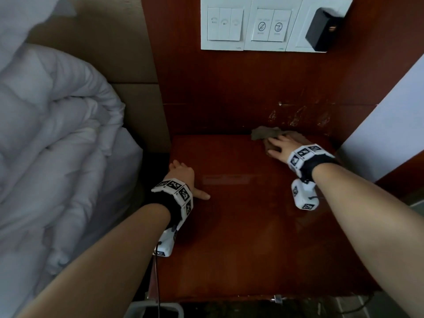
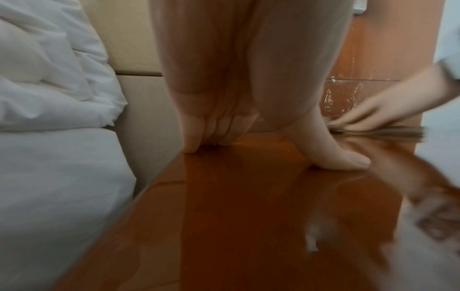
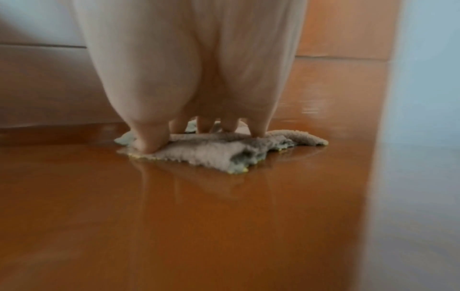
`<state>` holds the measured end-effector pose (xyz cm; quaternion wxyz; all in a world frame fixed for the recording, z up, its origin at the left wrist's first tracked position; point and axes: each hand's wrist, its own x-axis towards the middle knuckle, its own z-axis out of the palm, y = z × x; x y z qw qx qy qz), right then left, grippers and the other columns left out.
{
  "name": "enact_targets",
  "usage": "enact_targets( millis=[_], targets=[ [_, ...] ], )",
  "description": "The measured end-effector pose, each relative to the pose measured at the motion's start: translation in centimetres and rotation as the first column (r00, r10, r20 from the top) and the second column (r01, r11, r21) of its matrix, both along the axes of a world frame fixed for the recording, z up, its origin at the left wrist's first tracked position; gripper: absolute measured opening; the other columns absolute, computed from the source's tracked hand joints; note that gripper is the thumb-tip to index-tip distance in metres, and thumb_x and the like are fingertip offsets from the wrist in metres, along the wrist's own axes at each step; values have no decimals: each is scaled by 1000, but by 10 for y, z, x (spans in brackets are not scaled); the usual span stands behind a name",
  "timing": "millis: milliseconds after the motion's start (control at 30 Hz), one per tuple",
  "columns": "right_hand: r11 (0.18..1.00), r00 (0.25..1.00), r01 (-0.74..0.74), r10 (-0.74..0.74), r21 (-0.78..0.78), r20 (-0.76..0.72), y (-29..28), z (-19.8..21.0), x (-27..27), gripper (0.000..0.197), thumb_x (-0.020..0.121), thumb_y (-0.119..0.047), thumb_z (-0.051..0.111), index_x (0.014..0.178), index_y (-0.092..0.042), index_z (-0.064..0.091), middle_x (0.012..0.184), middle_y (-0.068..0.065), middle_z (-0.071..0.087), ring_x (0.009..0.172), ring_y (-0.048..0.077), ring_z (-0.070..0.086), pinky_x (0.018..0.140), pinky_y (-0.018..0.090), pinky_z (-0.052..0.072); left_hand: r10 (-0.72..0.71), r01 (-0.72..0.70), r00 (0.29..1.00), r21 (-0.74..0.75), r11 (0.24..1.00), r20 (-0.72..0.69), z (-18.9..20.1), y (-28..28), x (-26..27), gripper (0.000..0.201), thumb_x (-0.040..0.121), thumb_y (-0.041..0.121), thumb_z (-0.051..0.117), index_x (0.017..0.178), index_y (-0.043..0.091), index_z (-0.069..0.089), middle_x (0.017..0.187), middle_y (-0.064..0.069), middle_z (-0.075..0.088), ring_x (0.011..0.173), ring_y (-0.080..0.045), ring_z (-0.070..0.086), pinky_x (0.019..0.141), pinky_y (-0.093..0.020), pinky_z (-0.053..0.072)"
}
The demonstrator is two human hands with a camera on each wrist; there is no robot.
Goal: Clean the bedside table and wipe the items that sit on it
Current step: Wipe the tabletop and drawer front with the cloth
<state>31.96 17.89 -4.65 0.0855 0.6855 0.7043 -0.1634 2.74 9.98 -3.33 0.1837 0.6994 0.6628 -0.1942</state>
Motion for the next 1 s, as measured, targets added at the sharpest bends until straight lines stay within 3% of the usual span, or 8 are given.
enact_targets(
  millis=[167, 267, 333, 467, 633, 767, 1000],
  targets=[
    [977, 976, 213, -212, -15, 51, -28, -1, 63, 59, 99, -41, 36, 151, -27, 12, 160, 6, 5, 147, 33, 5, 120, 42, 9, 17, -17, 1000, 5, 1000, -18, -2, 6, 3, 106, 69, 65, 65, 140, -6, 30, 152, -26, 17, 141, -41, 16, 115, -47, 26],
    [972, 971, 229, -226, -41, 76, -44, -4, 71, 61, 98, -43, 36, 151, -30, 8, 160, 3, 2, 147, 33, 4, 120, 44, 7, 7, -7, 999, 0, 1000, -37, -3, 11, 4, 93, 68, 69, 63, 127, -2, 48, 147, -25, 29, 138, -41, 23, 113, -47, 28],
    [971, 969, 235, -231, -44, 88, -55, -4, 72, 61, 98, -43, 36, 151, -31, 6, 160, 3, 2, 147, 34, 3, 120, 45, 8, 4, -4, 999, 15, 1000, -43, -4, 11, 5, 89, 69, 69, 62, 122, -1, 52, 146, -25, 32, 137, -40, 26, 113, -45, 28],
    [966, 966, 250, -244, -66, 86, -82, -2, 72, 62, 99, -41, 36, 151, -30, 5, 160, 2, -1, 147, 32, 1, 120, 46, 8, 55, -54, 998, 59, 997, -21, -4, 6, 6, 96, 70, 68, 61, 131, -4, 44, 149, -26, 25, 138, -40, 25, 112, -44, 31],
    [971, 970, 235, -231, -51, 69, -122, -7, 77, 62, 98, -41, 38, 150, -31, 6, 160, 1, 0, 147, 32, 2, 119, 50, 10, 133, -138, 989, 77, 987, 72, -9, -1, 3, 110, 71, 66, 62, 143, -6, 22, 152, -25, 15, 140, -38, 21, 113, -43, 30],
    [970, 969, 243, -241, -27, 52, -158, -9, 81, 61, 98, -40, 38, 150, -32, 7, 160, -1, 1, 148, 29, 2, 119, 49, 10, 147, -160, 982, 109, 981, 116, -12, -15, 5, 98, 74, 64, 61, 139, -3, 32, 149, -21, 24, 135, -35, 32, 109, -42, 37],
    [970, 969, 244, -244, 7, 38, -207, -16, 85, 56, 99, -40, 34, 150, -34, 9, 160, -3, 1, 148, 28, 1, 119, 50, 10, 110, -135, 981, 153, 979, 160, -15, -57, -4, 89, 82, 57, 58, 145, 3, 27, 153, -15, 23, 136, -32, 35, 106, -37, 39]
  ],
)
